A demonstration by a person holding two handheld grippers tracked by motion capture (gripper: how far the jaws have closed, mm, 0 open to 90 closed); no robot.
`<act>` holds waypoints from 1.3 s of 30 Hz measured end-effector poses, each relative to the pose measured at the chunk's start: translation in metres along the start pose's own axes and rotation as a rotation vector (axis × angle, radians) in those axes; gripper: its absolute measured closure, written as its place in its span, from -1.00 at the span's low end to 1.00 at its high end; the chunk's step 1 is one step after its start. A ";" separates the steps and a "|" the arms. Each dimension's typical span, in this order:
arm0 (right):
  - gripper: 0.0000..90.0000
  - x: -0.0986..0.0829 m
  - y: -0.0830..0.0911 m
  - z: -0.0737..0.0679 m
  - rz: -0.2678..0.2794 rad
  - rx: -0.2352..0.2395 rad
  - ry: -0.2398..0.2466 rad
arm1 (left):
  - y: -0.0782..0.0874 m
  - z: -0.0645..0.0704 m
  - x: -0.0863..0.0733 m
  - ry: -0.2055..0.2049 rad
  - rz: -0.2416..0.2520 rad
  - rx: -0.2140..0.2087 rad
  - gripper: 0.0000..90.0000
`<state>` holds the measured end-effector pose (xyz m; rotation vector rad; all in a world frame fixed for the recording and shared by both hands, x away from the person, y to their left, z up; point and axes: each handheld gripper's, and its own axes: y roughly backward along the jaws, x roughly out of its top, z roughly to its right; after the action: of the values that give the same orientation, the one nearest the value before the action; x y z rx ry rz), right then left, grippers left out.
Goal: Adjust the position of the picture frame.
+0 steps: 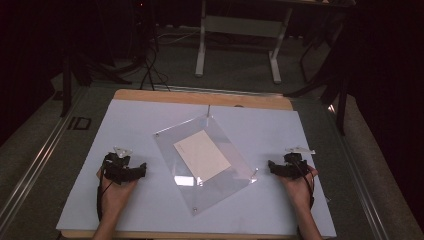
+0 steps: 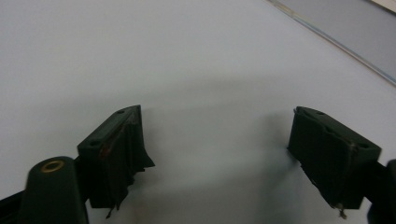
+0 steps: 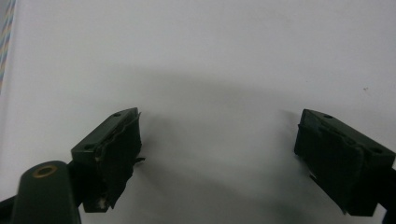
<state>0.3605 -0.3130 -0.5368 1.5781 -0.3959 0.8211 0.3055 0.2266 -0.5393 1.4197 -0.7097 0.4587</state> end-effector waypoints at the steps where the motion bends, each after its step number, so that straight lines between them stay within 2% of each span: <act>1: -0.67 0.000 0.000 0.000 0.001 0.000 -0.001 | 0.001 -0.001 0.000 -0.003 0.003 -0.005 -0.47; 3: -0.67 0.000 0.000 0.000 0.001 0.000 -0.002 | 0.002 -0.002 0.000 -0.009 0.009 -0.017 -0.20; 4: -0.66 0.000 0.001 0.000 0.001 0.000 0.003 | 0.003 -0.002 0.000 -0.009 0.009 -0.029 -0.17; 5: -0.63 0.000 0.001 -0.001 0.004 0.000 0.012 | 0.005 -0.003 0.002 -0.030 0.010 -0.068 -0.13; 7: -0.61 0.000 0.001 0.000 0.008 0.009 0.022 | 0.006 -0.001 0.004 -0.042 0.020 -0.075 -0.11; 9: -0.54 0.001 0.002 0.000 -0.003 0.019 0.035 | 0.009 -0.001 0.011 -0.084 0.036 -0.111 -0.09; 11: -0.45 0.001 0.003 -0.001 0.000 0.028 0.044 | 0.010 -0.001 0.013 -0.085 0.045 -0.127 -0.09; 13: -0.30 0.001 0.005 -0.002 -0.001 0.043 0.067 | 0.011 -0.001 0.018 -0.106 0.050 -0.148 -0.09; 14: -0.19 0.001 0.006 -0.002 -0.001 0.053 0.083 | 0.014 -0.001 0.024 -0.146 0.056 -0.155 -0.09; 15: -0.19 0.001 0.006 -0.002 -0.001 0.053 0.083 | 0.014 -0.001 0.024 -0.146 0.056 -0.155 -0.09; 16: 0.12 0.000 0.010 -0.004 0.004 0.095 0.128 | 0.016 0.000 0.032 -0.182 0.066 -0.163 -0.09; 17: 0.16 -0.001 0.011 -0.006 0.007 0.099 0.151 | 0.018 0.001 0.035 -0.194 0.075 -0.170 -0.09; 18: 0.22 -0.002 0.014 -0.007 0.005 0.095 0.166 | 0.018 0.001 0.035 -0.194 0.075 -0.170 -0.09; 20: 0.27 -0.005 0.018 -0.008 0.011 0.132 0.172 | 0.020 -0.001 0.048 -0.195 0.101 -0.204 -0.09; 23: 0.29 -0.007 0.022 -0.010 0.020 0.149 0.177 | 0.020 -0.001 0.055 -0.201 0.111 -0.204 -0.09; 24: 0.30 -0.009 0.026 -0.010 0.025 0.174 0.180 | 0.019 0.000 0.062 -0.202 0.116 -0.213 -0.09; 30: 0.32 -0.014 0.034 -0.016 0.023 0.238 0.180 | 0.012 0.006 0.080 -0.207 0.139 -0.241 -0.07; 34: 0.35 -0.016 0.038 -0.021 0.030 0.269 0.200 | 0.007 0.009 0.088 -0.175 0.167 -0.283 -0.07; 35: 0.35 -0.016 0.038 -0.021 0.030 0.269 0.200 | 0.007 0.009 0.088 -0.175 0.167 -0.283 -0.07; 36: 0.39 -0.017 0.041 -0.023 0.034 0.296 0.193 | 0.005 0.011 0.090 -0.175 0.171 -0.287 -0.07; 37: 0.41 -0.018 0.042 -0.024 0.036 0.303 0.195 | 0.001 0.013 0.093 -0.179 0.170 -0.290 -0.08; 39: 0.45 -0.019 0.045 -0.028 0.041 0.314 0.213 | -0.003 0.016 0.096 -0.188 0.166 -0.292 -0.08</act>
<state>0.3099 -0.2988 -0.5181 1.7517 -0.1496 1.1125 0.3735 0.1987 -0.4757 1.1424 -1.0101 0.3363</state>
